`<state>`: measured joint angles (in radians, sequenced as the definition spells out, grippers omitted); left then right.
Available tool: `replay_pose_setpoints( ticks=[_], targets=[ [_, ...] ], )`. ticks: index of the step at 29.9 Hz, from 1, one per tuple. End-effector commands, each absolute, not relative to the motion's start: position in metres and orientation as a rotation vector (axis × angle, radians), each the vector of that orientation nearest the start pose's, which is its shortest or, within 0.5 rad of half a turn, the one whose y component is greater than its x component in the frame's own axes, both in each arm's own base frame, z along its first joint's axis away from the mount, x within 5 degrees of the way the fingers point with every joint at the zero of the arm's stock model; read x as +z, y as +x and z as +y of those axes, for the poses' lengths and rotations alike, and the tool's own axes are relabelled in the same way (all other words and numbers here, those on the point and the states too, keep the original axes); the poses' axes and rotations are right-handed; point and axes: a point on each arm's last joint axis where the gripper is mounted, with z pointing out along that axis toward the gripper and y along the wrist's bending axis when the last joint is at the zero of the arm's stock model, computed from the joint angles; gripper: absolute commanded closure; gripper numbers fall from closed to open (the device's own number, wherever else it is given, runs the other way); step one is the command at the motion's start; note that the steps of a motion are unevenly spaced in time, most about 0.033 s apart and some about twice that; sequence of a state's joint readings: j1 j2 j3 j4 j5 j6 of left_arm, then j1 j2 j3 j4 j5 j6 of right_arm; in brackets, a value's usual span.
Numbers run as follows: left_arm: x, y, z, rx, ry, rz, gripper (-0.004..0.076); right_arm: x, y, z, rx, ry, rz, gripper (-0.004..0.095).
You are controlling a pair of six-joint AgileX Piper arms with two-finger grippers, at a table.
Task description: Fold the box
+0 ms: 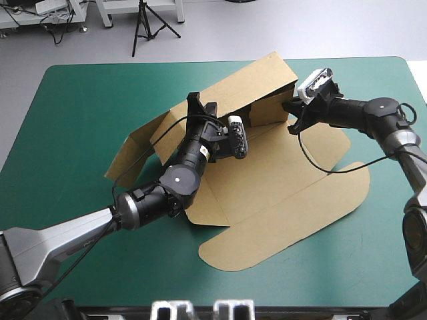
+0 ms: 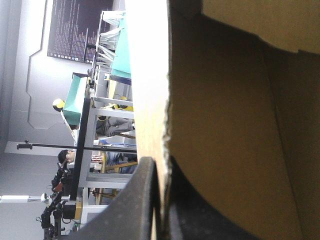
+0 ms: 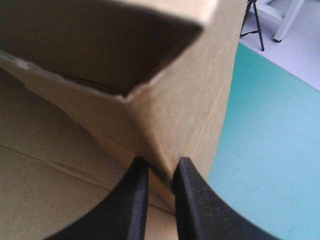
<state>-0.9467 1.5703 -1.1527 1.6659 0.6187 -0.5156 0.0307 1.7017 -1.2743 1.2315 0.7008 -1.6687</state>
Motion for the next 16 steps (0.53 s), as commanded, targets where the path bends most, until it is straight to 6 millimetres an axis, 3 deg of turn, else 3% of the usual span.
replay_pose_setpoints(
  ticks=[1, 4, 10, 16],
  targets=[
    [0.344, 0.233, -0.274, 0.531, 1.401, 1.118, 0.0733, 0.35, 0.353, 0.079, 0.484, -0.854, 1.704, 0.0919],
    [0.344, 0.233, -0.273, 0.553, 1.395, 1.117, 0.0733, 0.358, 0.347, 0.078, 0.46, -0.848, 1.708, 0.0919],
    [0.345, 0.234, -0.272, 0.582, 1.387, 1.113, 0.0733, 0.357, 0.34, 0.083, 0.5, -0.893, 1.746, 0.0919],
    [0.345, 0.234, -0.272, 0.581, 1.388, 1.112, 0.0733, 0.355, 0.332, 0.102, 0.55, -0.97, 1.741, 0.0919]
  ],
)
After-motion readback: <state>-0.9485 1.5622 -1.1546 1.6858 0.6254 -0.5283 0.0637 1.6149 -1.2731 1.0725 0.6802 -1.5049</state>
